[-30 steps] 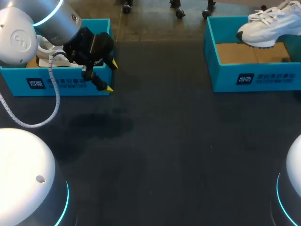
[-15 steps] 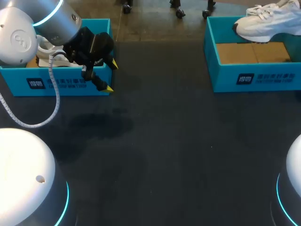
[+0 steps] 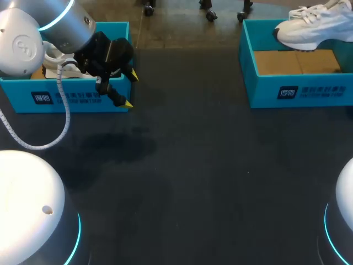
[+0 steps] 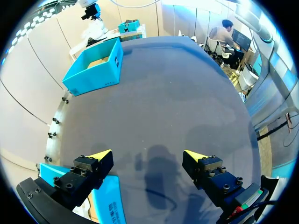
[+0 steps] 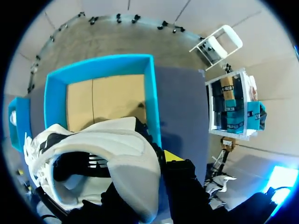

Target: Take the shoe out of the shoebox, open the shoe tongue, remove and reinsert the insole, then place the shoe into the shoebox

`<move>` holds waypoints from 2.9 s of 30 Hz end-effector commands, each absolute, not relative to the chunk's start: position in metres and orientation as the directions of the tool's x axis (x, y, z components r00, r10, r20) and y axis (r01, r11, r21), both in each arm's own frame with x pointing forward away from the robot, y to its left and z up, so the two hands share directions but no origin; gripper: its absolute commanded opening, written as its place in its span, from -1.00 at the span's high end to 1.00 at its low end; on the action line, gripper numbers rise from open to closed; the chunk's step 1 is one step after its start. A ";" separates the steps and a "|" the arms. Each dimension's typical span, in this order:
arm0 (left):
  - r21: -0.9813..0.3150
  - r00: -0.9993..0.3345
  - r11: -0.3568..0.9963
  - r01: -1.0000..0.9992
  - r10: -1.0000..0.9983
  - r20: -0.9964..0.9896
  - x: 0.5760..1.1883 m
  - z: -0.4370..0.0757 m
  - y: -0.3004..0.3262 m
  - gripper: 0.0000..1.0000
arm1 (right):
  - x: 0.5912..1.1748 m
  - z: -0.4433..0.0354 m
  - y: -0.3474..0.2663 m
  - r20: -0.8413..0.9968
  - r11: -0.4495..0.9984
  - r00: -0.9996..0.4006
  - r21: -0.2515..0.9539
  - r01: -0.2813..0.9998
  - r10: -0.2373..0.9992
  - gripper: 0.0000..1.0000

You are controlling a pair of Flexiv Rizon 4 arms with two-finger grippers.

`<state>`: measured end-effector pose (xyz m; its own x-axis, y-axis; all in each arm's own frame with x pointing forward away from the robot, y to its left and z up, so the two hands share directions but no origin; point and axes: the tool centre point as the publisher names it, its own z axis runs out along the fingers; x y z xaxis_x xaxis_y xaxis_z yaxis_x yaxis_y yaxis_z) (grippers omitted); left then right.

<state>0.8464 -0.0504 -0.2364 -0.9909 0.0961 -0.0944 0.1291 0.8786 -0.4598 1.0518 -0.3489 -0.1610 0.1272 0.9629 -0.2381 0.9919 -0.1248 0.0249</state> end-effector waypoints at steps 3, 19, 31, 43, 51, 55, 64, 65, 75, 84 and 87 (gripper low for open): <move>-0.456 -0.991 0.880 0.129 0.097 -0.094 0.846 -0.236 -0.051 -1.00 | 1.046 -0.169 -0.354 -0.251 -0.197 0.223 0.124 0.973 0.942 1.00; -0.456 -0.991 0.880 0.129 0.097 -0.094 0.846 -0.236 -0.051 -1.00 | 1.047 -0.209 -0.341 -0.261 -0.188 0.219 0.136 0.973 0.940 1.00; -0.456 -0.991 0.880 0.129 0.097 -0.094 0.846 -0.236 -0.051 -1.00 | 1.068 -0.230 -0.339 -0.276 -0.164 0.203 0.156 0.974 0.940 1.00; -0.456 -0.991 0.880 0.129 0.097 -0.094 0.846 -0.236 -0.051 -1.00 | 1.089 -0.255 -0.340 -0.229 -0.185 0.223 0.174 0.967 0.948 1.00; -0.456 -0.991 0.880 0.129 0.097 -0.094 0.846 -0.236 -0.051 -1.00 | 1.089 -0.274 -0.342 -0.229 -0.197 0.231 0.163 0.967 0.946 1.00; -0.456 -0.991 0.880 0.129 0.097 -0.094 0.846 -0.236 -0.051 -1.00 | 1.084 -0.284 -0.342 -0.241 -0.200 0.232 0.151 0.968 0.942 1.00; -0.456 -0.991 0.880 0.129 0.097 -0.094 0.846 -0.236 -0.051 -1.00 | 1.074 -0.297 -0.342 -0.226 -0.223 0.249 0.137 0.965 0.942 1.00; -0.456 -0.991 0.880 0.129 0.097 -0.094 0.846 -0.236 -0.051 -1.00 | 1.071 -0.297 -0.342 -0.222 -0.226 0.254 0.140 0.964 0.942 1.00; -0.456 -0.991 0.880 0.129 0.097 -0.094 0.846 -0.236 -0.051 -1.00 | 1.050 -0.306 -0.340 -0.245 -0.239 0.263 0.126 0.963 0.933 1.00; -0.456 -0.991 0.880 0.129 0.097 -0.094 0.846 -0.236 -0.051 -1.00 | 1.037 -0.314 -0.342 -0.250 -0.256 0.279 0.120 0.959 0.927 1.00; -0.456 -0.991 0.880 0.129 0.097 -0.094 0.846 -0.236 -0.051 -1.00 | 1.033 -0.317 -0.344 -0.252 -0.257 0.279 0.115 0.959 0.927 1.00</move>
